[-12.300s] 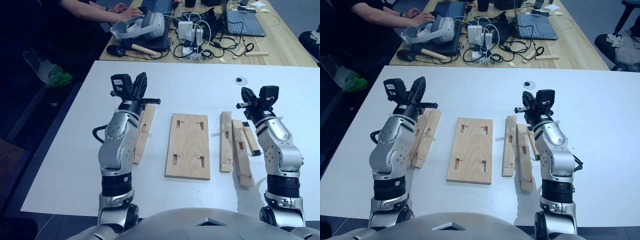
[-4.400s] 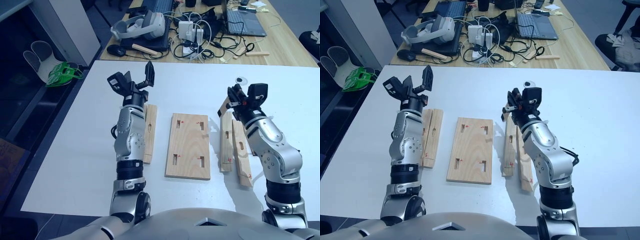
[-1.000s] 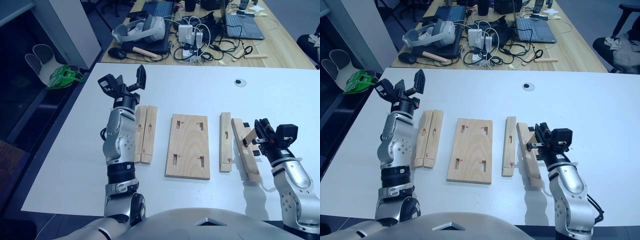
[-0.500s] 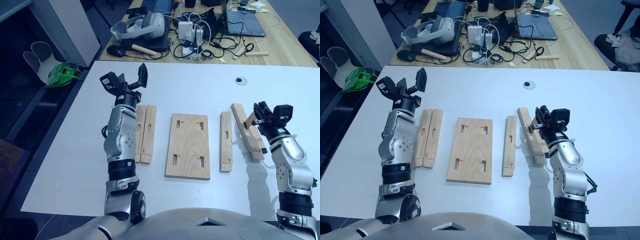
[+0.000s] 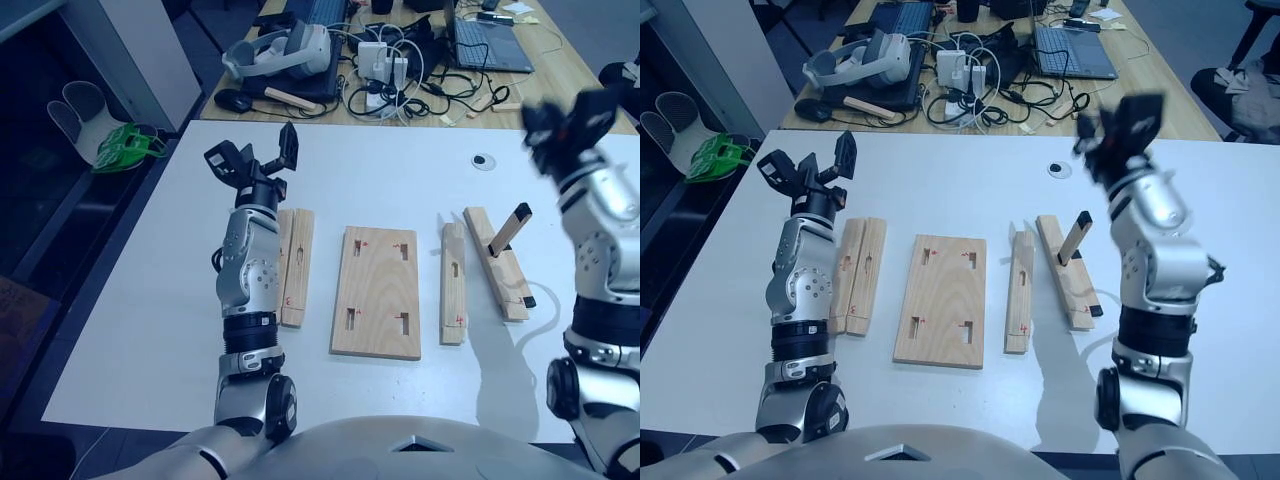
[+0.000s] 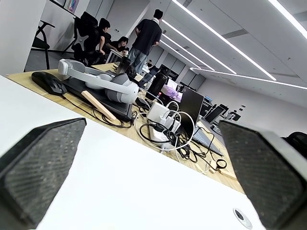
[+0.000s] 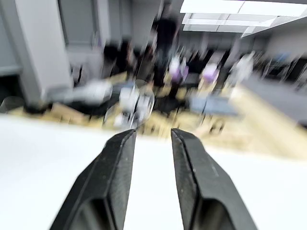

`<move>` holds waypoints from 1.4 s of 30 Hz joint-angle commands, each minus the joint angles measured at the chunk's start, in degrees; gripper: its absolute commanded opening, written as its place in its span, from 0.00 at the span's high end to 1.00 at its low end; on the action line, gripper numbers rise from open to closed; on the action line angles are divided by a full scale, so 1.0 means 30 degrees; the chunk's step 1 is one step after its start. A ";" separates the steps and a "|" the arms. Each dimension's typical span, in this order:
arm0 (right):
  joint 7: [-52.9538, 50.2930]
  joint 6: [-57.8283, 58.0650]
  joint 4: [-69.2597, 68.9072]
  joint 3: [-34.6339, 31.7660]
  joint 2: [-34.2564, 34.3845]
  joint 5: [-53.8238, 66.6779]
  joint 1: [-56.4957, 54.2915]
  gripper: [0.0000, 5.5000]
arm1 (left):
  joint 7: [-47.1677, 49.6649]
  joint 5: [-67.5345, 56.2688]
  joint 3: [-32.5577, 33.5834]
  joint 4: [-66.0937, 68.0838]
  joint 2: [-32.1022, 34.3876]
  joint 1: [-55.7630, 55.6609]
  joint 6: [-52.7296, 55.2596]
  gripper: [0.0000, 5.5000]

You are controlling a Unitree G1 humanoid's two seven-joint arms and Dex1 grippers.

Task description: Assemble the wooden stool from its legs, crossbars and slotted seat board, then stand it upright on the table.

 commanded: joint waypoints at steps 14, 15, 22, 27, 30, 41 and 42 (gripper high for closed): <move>-0.1163 -0.6172 -0.0631 -0.1430 0.2169 -0.0898 0.1473 0.76 | -0.0013 -0.0097 0.0028 0.0109 -0.0052 -0.0419 0.0032 0.07; -0.0866 -0.6485 -0.1038 -0.1301 0.2184 -0.0737 0.1211 0.76 | -0.0009 -0.0096 0.0018 0.0156 -0.0082 -0.0464 0.0013 0.07; 0.2255 -0.0048 -0.3452 0.0991 0.0843 0.2080 0.1360 0.76 | 0.0026 -0.0220 -0.0030 0.0035 -0.0334 -0.0469 -0.0042 0.07; 0.0367 0.2463 -0.2416 0.0272 0.0523 0.1036 0.1829 0.76 | 0.0103 -0.0300 -0.0043 -0.0228 -0.0465 -0.0339 0.0019 0.07; -0.1593 0.2772 0.0344 -0.0772 0.0123 -0.0499 0.1176 0.76 | 0.0187 -0.0359 -0.0057 -0.0403 -0.0479 -0.0253 0.0082 0.07; -0.1955 0.2889 0.2410 -0.0592 0.0161 -0.1965 0.0571 0.76 | 0.0233 -0.0370 -0.0106 -0.0325 -0.0484 -0.0385 0.0142 0.07; -0.2055 0.2997 0.2520 -0.0579 0.0120 -0.2123 0.0592 0.76 | 0.0233 -0.0367 -0.0114 -0.0317 -0.0489 -0.0393 0.0145 0.07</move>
